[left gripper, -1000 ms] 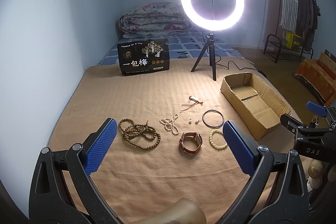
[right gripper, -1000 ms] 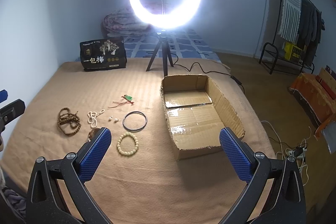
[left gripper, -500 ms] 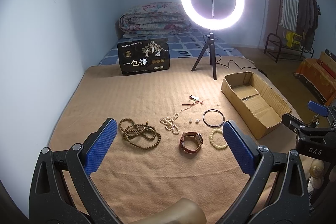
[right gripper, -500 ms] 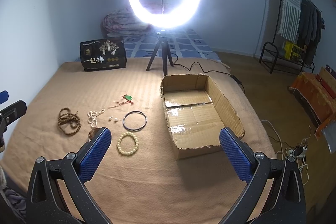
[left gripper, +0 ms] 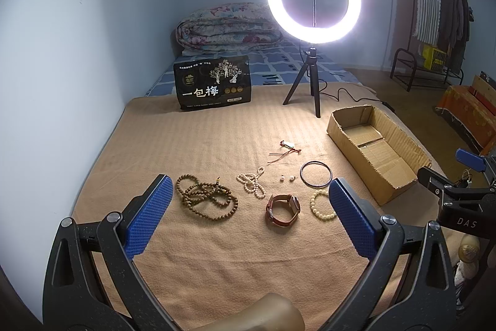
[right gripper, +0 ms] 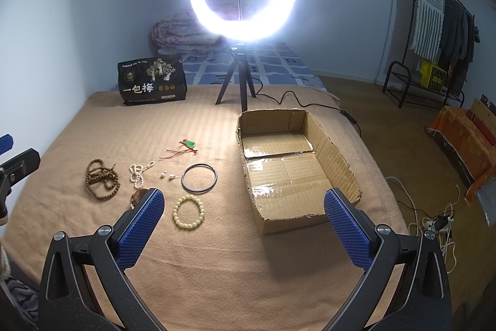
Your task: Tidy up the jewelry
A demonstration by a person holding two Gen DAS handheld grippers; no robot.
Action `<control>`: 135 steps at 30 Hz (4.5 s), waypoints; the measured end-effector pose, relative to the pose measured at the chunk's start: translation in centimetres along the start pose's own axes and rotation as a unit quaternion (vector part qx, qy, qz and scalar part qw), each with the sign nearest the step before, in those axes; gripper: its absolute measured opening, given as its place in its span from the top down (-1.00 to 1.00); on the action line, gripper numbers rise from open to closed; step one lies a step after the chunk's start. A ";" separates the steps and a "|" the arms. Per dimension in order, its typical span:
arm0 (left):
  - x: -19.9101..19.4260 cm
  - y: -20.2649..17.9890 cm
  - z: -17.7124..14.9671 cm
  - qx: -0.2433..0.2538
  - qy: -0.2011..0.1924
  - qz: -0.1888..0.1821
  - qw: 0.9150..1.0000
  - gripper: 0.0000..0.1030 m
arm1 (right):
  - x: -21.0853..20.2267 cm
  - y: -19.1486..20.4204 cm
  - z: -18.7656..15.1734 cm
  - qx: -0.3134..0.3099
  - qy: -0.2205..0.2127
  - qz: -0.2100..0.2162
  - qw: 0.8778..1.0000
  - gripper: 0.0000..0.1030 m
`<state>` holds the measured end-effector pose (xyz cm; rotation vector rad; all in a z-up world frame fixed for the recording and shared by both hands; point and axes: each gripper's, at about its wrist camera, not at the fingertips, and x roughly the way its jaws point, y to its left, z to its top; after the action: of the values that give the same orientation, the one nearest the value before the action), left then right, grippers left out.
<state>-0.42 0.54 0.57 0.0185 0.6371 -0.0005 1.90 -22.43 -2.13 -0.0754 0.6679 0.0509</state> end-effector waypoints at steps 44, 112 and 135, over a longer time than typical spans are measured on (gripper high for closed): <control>1.5 0.9 -1.3 -0.005 0.028 0.004 1.000 -0.99 | 1.0 1.0 -0.2 -0.023 0.019 0.009 1.000 -0.99; 24.0 -0.2 -5.7 -0.075 0.309 -0.086 0.944 0.83 | 22.6 5.1 -1.6 -0.018 0.304 0.130 0.944 0.88; 20.1 -1.1 -1.6 -0.080 0.235 -0.107 0.963 0.84 | 16.3 2.9 2.9 -0.010 0.195 0.139 0.971 0.88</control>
<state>14.76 -0.44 -12.68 -0.2118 1.1105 -0.1582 16.32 -18.96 -10.13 -0.0100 1.0695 0.3199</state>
